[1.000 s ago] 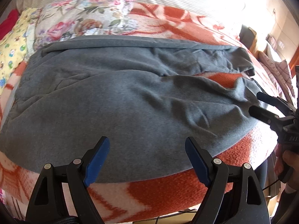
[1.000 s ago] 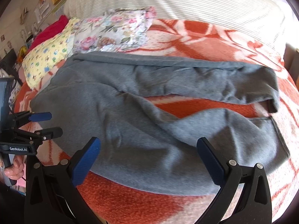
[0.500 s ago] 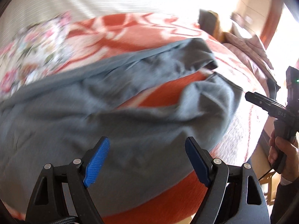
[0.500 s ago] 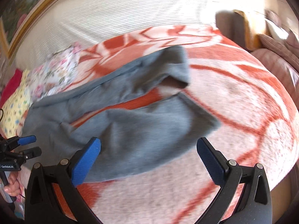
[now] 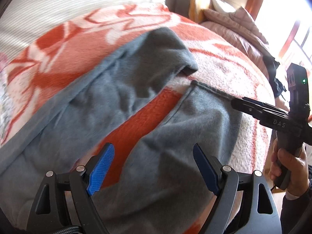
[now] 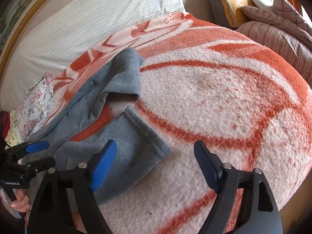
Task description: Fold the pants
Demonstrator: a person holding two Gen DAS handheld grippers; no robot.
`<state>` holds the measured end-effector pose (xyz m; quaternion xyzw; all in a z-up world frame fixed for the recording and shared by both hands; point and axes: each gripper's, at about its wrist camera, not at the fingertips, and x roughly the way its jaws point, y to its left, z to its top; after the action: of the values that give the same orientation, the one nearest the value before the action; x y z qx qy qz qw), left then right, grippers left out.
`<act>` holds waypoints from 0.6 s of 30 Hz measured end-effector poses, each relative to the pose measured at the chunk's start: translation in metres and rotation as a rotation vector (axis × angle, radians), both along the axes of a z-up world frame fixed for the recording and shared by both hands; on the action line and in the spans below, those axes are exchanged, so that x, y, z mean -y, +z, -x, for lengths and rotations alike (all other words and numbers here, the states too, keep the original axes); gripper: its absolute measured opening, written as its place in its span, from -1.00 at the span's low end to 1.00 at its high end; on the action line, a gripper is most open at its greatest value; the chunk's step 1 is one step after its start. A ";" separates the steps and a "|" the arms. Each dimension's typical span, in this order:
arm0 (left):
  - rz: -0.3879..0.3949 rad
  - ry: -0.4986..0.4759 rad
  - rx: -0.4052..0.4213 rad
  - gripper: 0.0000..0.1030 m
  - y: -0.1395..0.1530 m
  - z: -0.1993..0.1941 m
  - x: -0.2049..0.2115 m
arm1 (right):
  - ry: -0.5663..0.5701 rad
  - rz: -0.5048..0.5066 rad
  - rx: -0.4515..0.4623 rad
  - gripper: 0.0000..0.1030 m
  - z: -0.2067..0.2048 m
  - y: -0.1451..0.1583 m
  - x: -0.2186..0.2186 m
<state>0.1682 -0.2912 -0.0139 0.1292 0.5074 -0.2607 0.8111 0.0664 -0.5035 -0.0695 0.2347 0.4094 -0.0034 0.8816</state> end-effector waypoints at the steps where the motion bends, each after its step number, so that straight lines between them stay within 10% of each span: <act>1: -0.027 0.002 -0.009 0.62 -0.007 -0.005 0.007 | -0.001 -0.005 -0.009 0.31 -0.003 -0.004 0.000; 6: -0.057 -0.040 -0.084 0.49 -0.036 -0.021 0.030 | 0.017 0.010 0.023 -0.70 -0.002 -0.008 -0.001; 8: -0.051 -0.051 -0.076 0.33 -0.039 -0.023 0.037 | 0.023 0.001 0.044 -0.73 0.003 -0.006 0.001; 11: -0.006 -0.109 -0.108 -0.65 -0.033 -0.026 0.053 | 0.013 -0.011 0.088 -0.75 0.016 0.004 0.008; 18: 0.004 -0.209 -0.090 -0.74 -0.019 -0.026 0.109 | -0.039 0.090 0.104 -0.77 0.047 0.029 0.035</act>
<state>0.1944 -0.4006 -0.0327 0.1678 0.5267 -0.3504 0.7561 0.0199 -0.5381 -0.0401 0.2026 0.3579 -0.0268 0.9111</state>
